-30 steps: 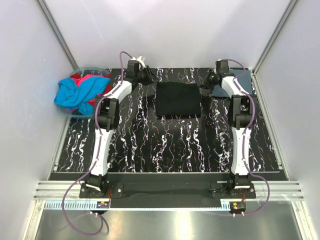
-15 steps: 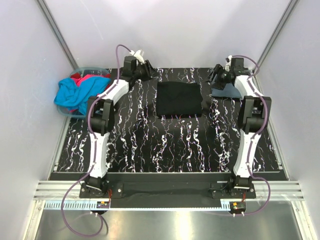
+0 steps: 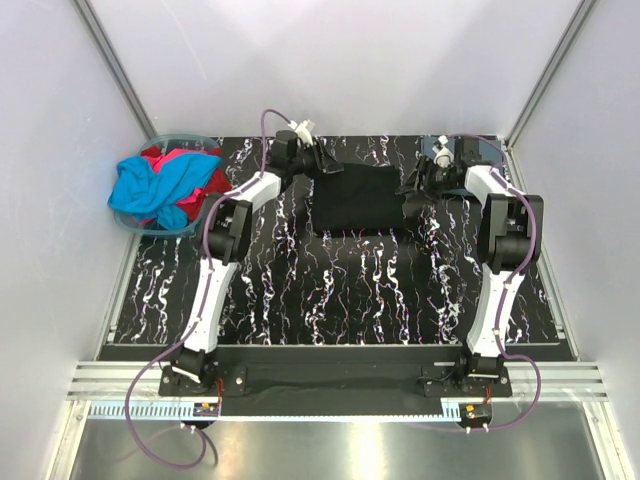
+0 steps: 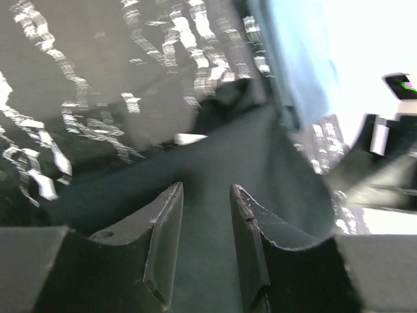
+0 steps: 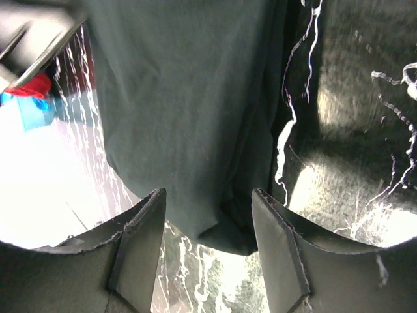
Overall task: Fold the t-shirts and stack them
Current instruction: Fold the tshirt
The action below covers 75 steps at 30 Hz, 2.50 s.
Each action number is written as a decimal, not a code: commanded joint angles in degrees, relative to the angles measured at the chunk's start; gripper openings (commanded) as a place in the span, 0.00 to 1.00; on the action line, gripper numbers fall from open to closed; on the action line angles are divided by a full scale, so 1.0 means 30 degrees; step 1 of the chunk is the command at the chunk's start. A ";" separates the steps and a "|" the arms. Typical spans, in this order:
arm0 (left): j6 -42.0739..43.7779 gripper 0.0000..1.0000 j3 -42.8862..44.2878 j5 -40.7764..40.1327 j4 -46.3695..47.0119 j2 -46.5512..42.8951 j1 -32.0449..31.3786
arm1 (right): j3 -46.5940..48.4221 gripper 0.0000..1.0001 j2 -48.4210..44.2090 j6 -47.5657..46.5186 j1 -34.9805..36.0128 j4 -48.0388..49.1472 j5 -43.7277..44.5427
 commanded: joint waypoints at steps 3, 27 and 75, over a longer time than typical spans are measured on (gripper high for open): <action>-0.0229 0.40 0.3248 -0.0594 -0.0255 0.1980 0.0637 | -0.1383 0.60 -0.0346 -0.0798 0.0379 0.1236 -0.0876; 0.2847 0.45 -0.8727 -0.0832 -0.5085 -1.0142 0.1459 | -0.5428 0.59 -0.3360 -0.0620 0.0351 0.2790 0.0588; 0.5510 0.00 -1.1281 -0.2937 -0.7663 -0.8475 -0.0857 | -0.5958 0.00 -0.2719 -0.3082 0.0790 0.2558 0.0587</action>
